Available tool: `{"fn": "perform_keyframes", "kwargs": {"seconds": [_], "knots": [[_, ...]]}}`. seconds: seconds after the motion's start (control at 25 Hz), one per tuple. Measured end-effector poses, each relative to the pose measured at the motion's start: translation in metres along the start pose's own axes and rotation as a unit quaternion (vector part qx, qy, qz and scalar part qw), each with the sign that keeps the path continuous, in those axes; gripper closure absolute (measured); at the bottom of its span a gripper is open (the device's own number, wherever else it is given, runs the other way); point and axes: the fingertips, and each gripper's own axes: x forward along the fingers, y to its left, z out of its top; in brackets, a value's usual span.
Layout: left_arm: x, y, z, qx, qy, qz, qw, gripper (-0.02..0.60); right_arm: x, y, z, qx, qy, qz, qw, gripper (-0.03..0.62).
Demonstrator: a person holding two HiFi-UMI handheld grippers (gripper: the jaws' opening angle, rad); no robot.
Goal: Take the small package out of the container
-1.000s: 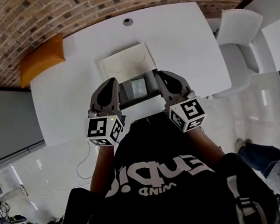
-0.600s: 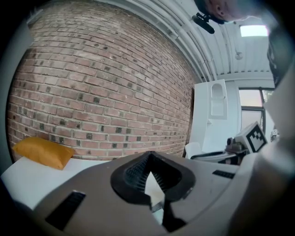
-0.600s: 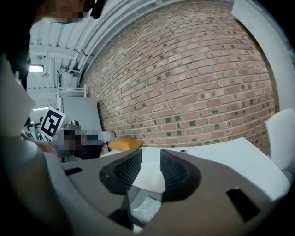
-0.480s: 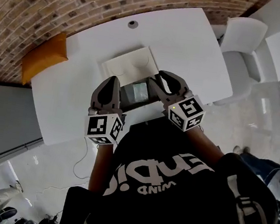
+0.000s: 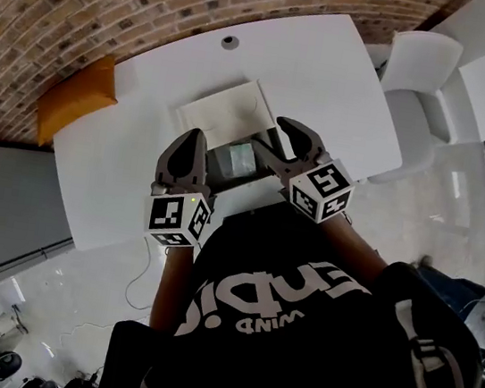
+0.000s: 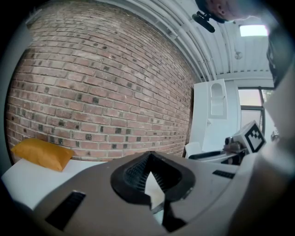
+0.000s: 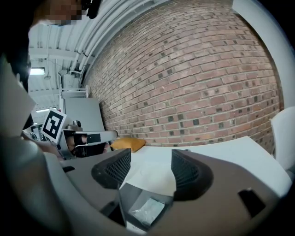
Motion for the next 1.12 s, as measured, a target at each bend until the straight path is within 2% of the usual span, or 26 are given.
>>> {"fn": "perform_keyframes", "kwargs": {"seconds": [0.2, 0.56, 1.12], "knots": [[0.001, 0.001, -0.001, -0.001, 0.001, 0.0, 1.0, 0.577, 0.006, 0.0, -0.008, -0.013, 0.014, 0.001, 1.0, 0.339], [0.001, 0.003, -0.002, -0.001, 0.0, 0.003, 1.0, 0.577, 0.027, 0.001, -0.057, -0.012, 0.086, 0.008, 0.996, 0.339], [-0.002, 0.008, -0.005, -0.006, 0.0, 0.012, 0.9999, 0.577, 0.053, -0.003, -0.138, 0.007, 0.19, 0.018, 0.982, 0.339]]}}
